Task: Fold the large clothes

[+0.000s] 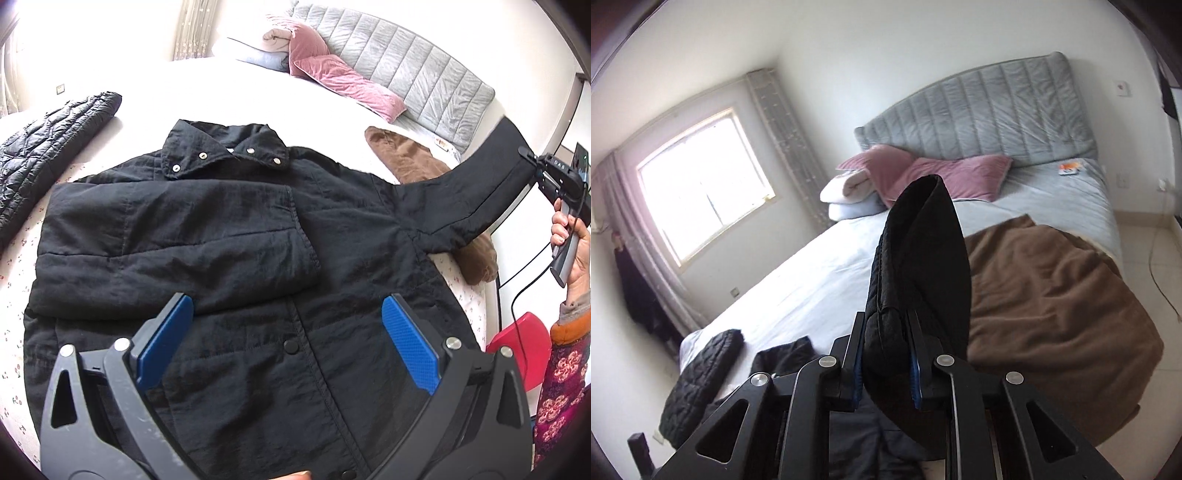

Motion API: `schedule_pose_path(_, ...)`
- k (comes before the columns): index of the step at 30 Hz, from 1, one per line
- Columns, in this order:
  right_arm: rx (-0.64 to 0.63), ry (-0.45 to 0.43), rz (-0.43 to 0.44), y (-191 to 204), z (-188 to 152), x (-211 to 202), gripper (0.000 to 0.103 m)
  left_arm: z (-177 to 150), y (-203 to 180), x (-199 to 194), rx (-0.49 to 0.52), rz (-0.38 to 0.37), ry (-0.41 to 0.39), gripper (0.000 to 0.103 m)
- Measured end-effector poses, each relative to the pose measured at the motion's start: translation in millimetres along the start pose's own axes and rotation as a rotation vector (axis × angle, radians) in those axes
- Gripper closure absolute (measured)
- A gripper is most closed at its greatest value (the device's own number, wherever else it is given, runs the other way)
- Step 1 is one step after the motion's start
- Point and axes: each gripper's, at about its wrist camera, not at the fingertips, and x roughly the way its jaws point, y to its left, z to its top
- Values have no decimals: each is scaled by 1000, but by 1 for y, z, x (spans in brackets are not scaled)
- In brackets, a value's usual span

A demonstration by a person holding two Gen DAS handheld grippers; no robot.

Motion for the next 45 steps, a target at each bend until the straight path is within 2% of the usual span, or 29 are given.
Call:
schedule_pose_path(6, -147, 130, 176, 136, -27, 40, 84, 11, 35, -11, -74, -13, -40, 1)
schedule_pose_path(9, -177, 209, 258, 183, -55, 65, 83, 13, 57, -14, -108, -12, -66, 1)
schedule_pose_path(11, -193, 264, 283, 203, -78, 81, 80, 13, 69, -13, -133, -4, -72, 1)
schedule_pose_path(13, -190, 312, 307, 214, -100, 100, 75, 14, 79, -7, -153, 0, -73, 1)
schedule_pose_path(14, -171, 343, 346, 216, -111, 109, 69, 15, 85, -5, -159, 1, -74, 1)
schedule_pose_path(15, -144, 380, 381, 217, -120, 117, 52, 15, 89, 0, -166, 5, -71, 1)
schedule_pose_path(16, -117, 418, 391, 215, -129, 124, 45, 15, 92, 4, -173, 8, -63, 1)
schedule_pose_path(17, -94, 433, 390, 211, -135, 126, 39, 15, 94, 8, -178, 4, -55, 1)
schedule_pose_path(19, -82, 433, 368, 198, -144, 121, 39, 18, 97, 17, -189, -18, -38, 1)
schedule_pose_path(23, -24, 415, 223, 145, -155, 107, 36, 28, 88, 43, -188, -68, -4, 2)
schedule_pose_path(26, 1, 429, 107, 104, -173, 100, 35, 37, 77, 76, -198, -116, 65, 9)
schedule_pose_path(29, 44, 460, 37, 70, -201, 92, 35, 40, 64, 114, -214, -134, 149, 18)
schedule_pose_path(30, 56, 471, 25, 60, -209, 92, 35, 39, 60, 124, -218, -126, 166, 31)
schedule_pose_path(31, 57, 485, 15, 53, -216, 94, 35, 38, 57, 131, -217, -114, 171, 57)
schedule_pose_path(32, 57, 501, -4, 45, -218, 97, 35, 37, 52, 135, -203, -74, 165, 70)
schedule_pose_path(33, 61, 495, -29, 36, -217, 99, 35, 36, 46, 133, -180, -15, 138, 89)
schedule_pose_path(34, 68, 467, -43, 29, -213, 95, 35, 35, 42, 126, -170, 6, 93, 92)
schedule_pose_path(36, 89, 392, -62, 8, -205, 90, 35, 34, 37, 102, -177, 11, -24, 93)
schedule_pose_path(37, 105, 371, -74, 1, -200, 86, 35, 34, 34, 95, -160, 40, -51, 93)
schedule_pose_path(38, 121, 357, -96, -9, -198, 87, 35, 34, 30, 92, -128, 93, -54, 92)
schedule_pose_path(40, 142, 344, -166, -29, -196, 87, 35, 33, 26, 98, -63, 254, 0, 77)
schedule_pose_path(41, 148, 340, -211, -40, -195, 88, 35, 34, 27, 100, -52, 315, 7, 76)
schedule_pose_path(42, 149, 346, -258, -48, -194, 89, 37, 33, 29, 97, -57, 341, -9, 75)
schedule_pose_path(43, 146, 358, -304, -54, -192, 90, 38, 33, 32, 90, -72, 318, -38, 75)
schedule_pose_path(45, 151, 354, -345, -63, -185, 90, 43, 31, 35, 78, -114, 182, -116, 74)
